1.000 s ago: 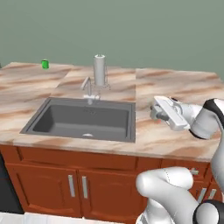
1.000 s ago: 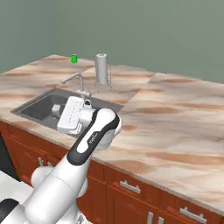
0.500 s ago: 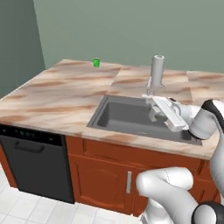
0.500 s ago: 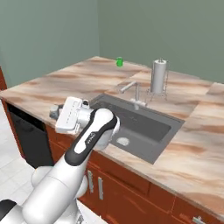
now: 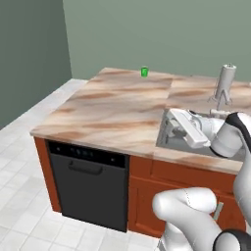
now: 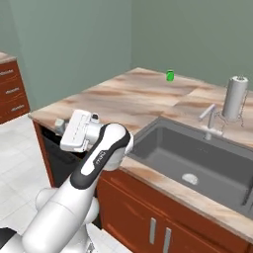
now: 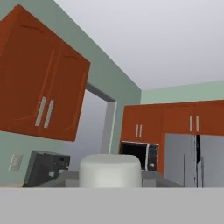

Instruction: Pick up the marshmallow and place it in the cup of hot chocolate on the dining counter.

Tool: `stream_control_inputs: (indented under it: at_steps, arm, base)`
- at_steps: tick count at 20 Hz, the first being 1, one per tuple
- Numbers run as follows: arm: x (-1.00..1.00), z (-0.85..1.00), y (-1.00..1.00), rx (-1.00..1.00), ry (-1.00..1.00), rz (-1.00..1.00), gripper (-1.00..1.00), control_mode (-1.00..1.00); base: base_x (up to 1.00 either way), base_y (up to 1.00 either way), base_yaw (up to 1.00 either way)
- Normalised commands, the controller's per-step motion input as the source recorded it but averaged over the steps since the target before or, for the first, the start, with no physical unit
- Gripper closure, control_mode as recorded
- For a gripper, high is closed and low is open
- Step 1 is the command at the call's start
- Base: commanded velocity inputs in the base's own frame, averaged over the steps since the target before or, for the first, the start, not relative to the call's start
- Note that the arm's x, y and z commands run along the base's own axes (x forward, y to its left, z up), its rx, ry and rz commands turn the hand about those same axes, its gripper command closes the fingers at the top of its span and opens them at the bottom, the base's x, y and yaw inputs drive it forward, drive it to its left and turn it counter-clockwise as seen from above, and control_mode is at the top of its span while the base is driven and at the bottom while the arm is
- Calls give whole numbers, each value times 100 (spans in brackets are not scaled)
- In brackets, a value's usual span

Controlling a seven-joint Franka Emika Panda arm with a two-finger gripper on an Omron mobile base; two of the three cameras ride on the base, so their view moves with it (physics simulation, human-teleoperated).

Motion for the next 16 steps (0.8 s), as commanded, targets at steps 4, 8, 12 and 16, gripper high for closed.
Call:
stream_control_inputs:
  at_steps: [4,8,12,16]
  arm:
    - [0,0,0,0,0,0,100,100]
    - [0,0,0,0,0,0,100,100]
    - [0,0,0,0,0,0,100,100]
    - [0,0,0,0,0,0,100,100]
  base:
    - [86,100,0]
    - [89,100,0]
    - [78,100,0]
    - [56,100,0]
